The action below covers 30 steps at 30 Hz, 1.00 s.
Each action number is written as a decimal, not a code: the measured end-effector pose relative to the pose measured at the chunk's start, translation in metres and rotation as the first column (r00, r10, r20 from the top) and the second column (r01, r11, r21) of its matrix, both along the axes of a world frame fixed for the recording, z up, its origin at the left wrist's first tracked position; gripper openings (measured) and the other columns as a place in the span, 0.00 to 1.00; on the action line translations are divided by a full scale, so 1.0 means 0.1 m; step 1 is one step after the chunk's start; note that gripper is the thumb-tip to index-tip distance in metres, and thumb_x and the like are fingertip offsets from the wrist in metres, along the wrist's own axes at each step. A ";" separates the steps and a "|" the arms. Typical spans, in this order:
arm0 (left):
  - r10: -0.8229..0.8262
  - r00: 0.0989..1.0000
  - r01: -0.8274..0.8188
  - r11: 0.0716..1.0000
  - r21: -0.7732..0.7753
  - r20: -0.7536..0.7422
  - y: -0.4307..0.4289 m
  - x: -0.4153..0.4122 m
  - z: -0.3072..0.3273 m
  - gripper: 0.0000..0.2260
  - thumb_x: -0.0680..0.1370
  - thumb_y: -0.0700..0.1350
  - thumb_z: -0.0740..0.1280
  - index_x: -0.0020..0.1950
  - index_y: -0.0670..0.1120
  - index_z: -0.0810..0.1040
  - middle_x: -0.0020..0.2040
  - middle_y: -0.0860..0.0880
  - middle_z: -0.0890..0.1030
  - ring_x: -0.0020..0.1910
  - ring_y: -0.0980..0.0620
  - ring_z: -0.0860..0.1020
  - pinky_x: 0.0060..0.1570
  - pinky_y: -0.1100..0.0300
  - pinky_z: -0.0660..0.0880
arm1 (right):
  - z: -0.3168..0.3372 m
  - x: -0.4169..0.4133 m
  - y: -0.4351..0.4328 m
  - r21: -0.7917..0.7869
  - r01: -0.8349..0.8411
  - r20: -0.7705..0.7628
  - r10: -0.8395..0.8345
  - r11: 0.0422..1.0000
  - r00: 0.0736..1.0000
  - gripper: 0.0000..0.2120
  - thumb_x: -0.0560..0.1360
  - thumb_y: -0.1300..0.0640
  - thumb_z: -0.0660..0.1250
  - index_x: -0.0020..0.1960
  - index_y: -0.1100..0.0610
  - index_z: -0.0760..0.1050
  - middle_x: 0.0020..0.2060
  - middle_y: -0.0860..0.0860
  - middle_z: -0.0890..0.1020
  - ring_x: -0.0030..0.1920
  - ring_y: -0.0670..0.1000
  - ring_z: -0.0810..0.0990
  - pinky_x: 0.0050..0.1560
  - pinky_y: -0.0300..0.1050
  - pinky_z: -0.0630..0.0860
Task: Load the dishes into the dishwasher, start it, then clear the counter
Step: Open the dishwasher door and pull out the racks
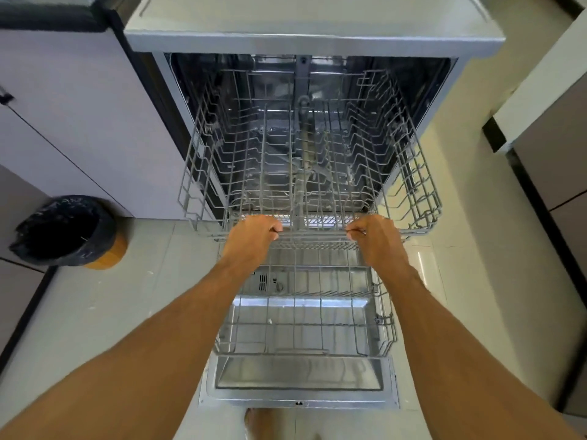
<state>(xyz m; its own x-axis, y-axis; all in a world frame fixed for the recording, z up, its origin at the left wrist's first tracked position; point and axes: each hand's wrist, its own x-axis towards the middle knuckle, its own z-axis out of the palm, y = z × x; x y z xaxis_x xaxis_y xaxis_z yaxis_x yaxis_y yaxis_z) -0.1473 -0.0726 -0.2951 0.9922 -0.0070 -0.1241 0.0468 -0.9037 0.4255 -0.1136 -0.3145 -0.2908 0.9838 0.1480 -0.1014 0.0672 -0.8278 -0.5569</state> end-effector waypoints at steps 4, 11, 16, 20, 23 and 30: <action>0.038 0.995 -0.037 0.999 0.008 -0.091 -0.06 -0.28 0.00 0.08 0.81 0.44 0.63 0.55 0.49 0.81 0.47 0.50 0.84 0.36 0.55 0.79 0.47 0.56 0.80 | -0.03 -0.27 -0.06 -0.024 -0.031 -0.050 0.030 0.999 0.998 0.09 0.79 0.60 0.66 0.57 0.59 0.82 0.49 0.55 0.86 0.42 0.52 0.84 0.47 0.40 0.78; 0.075 0.988 -0.076 0.997 0.000 -0.134 -0.21 -0.56 0.09 0.08 0.80 0.44 0.65 0.56 0.50 0.81 0.51 0.49 0.84 0.45 0.52 0.81 0.56 0.51 0.78 | 0.05 -0.53 -0.18 -0.002 -0.022 -0.081 0.022 1.000 0.996 0.10 0.79 0.61 0.66 0.58 0.59 0.81 0.54 0.55 0.85 0.48 0.53 0.84 0.54 0.43 0.77; 0.086 0.978 -0.087 0.996 0.002 -0.192 -0.18 -0.83 0.09 0.07 0.79 0.43 0.66 0.55 0.50 0.82 0.51 0.52 0.84 0.47 0.54 0.81 0.55 0.54 0.78 | 0.04 -0.88 -0.18 0.018 -0.024 -0.096 0.025 1.000 0.995 0.09 0.78 0.61 0.67 0.57 0.59 0.82 0.51 0.54 0.85 0.45 0.52 0.84 0.51 0.43 0.78; 0.089 0.963 -0.085 0.996 0.026 -0.255 -0.23 -1.19 0.11 0.08 0.80 0.45 0.65 0.55 0.51 0.82 0.51 0.51 0.84 0.46 0.52 0.81 0.52 0.57 0.78 | 0.08 -1.23 -0.24 0.030 -0.047 -0.142 0.051 0.998 0.989 0.08 0.78 0.63 0.67 0.54 0.61 0.83 0.49 0.56 0.86 0.44 0.53 0.84 0.54 0.49 0.80; 0.068 0.966 -0.060 0.997 0.040 -0.250 -0.33 -1.41 0.13 0.09 0.81 0.45 0.63 0.58 0.50 0.81 0.52 0.50 0.84 0.47 0.51 0.82 0.52 0.58 0.78 | 0.09 -1.42 -0.30 0.031 -0.036 -0.159 0.040 0.999 0.986 0.08 0.78 0.64 0.67 0.52 0.61 0.84 0.47 0.56 0.86 0.44 0.53 0.84 0.53 0.47 0.80; 0.113 0.964 -0.113 0.993 0.011 -0.243 -0.29 -1.63 0.20 0.08 0.80 0.45 0.64 0.56 0.50 0.82 0.51 0.51 0.84 0.46 0.54 0.81 0.54 0.59 0.78 | 0.12 -1.66 -0.25 0.007 -0.023 -0.197 0.024 1.000 0.980 0.08 0.78 0.64 0.66 0.46 0.62 0.84 0.43 0.57 0.86 0.43 0.53 0.84 0.45 0.41 0.78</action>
<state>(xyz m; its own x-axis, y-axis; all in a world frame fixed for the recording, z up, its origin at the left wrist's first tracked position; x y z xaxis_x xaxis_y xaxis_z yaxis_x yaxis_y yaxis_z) -0.3102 -0.1019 -0.2749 0.9268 0.1027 -0.3613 0.2506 -0.8856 0.3911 -0.2794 -0.3398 -0.2786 0.9407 0.1716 -0.2926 -0.0253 -0.8247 -0.5650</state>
